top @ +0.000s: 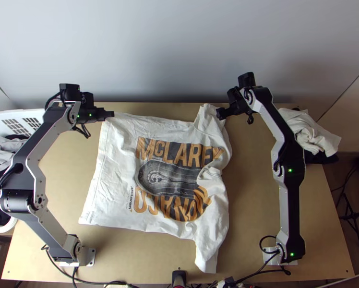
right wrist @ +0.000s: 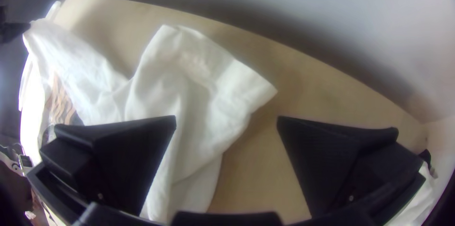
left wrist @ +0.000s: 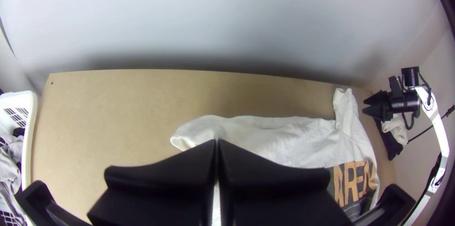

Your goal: Fold the t-shirt

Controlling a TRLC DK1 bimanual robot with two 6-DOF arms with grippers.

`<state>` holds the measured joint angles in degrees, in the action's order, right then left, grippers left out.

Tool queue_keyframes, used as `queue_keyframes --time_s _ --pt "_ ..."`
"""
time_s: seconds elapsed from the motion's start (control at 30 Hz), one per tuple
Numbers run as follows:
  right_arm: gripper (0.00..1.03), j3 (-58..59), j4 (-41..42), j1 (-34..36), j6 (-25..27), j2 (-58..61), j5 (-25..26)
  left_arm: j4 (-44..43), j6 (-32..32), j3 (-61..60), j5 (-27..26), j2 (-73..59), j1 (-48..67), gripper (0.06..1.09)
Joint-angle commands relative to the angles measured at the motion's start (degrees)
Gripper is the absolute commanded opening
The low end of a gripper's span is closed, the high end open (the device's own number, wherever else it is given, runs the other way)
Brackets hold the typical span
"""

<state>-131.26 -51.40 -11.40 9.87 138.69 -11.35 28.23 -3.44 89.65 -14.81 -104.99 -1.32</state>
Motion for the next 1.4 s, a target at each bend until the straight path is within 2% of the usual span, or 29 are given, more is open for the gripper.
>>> queue_keyframes --time_s 0.0,0.3,0.4,0.5,0.53,0.57,0.6,0.67,0.93,1.07,1.37 --pt "0.99 -1.3 3.7 1.3 0.1 3.6 1.5 0.5 0.0 -1.1 0.0 1.2 0.2 0.09" --pt "0.92 -1.5 6.0 0.9 -0.1 6.1 1.4 0.7 0.2 -1.4 0.0 1.6 0.3 0.09" --pt "0.74 -1.7 5.9 0.7 0.3 6.1 1.2 0.7 0.5 -1.7 0.0 1.7 0.2 0.09" --pt "0.60 -1.7 5.6 0.1 0.9 6.2 -0.3 0.7 0.5 -1.9 0.0 1.8 0.1 0.09" --pt "0.52 -1.7 5.4 -0.1 1.3 6.2 -0.7 0.7 0.5 -1.9 0.0 1.9 0.1 0.09" --pt "0.43 -1.7 5.2 -0.3 1.6 6.4 -1.0 0.7 0.5 -1.9 0.0 1.9 0.1 0.09" --pt "0.12 -1.7 3.9 -0.9 2.8 6.4 -1.6 0.7 0.5 -2.0 0.0 1.9 -0.1 0.09" --pt "0.03 -1.6 3.5 -1.1 2.9 6.2 -1.6 0.7 0.5 -2.0 0.0 1.9 -0.1 0.09" --pt "0.03 -1.7 2.7 -0.7 3.1 -0.4 -1.5 0.7 0.5 -2.5 -0.2 4.1 -0.3 0.09" --pt "0.03 -3.7 4.1 -2.1 5.5 -3.0 -1.1 0.3 1.7 -2.6 -0.2 5.6 -0.6 0.09" --pt "0.03 -5.3 10.4 -3.5 5.8 -4.7 5.3 -5.8 1.2 -3.8 0.0 7.2 -6.0 0.09"
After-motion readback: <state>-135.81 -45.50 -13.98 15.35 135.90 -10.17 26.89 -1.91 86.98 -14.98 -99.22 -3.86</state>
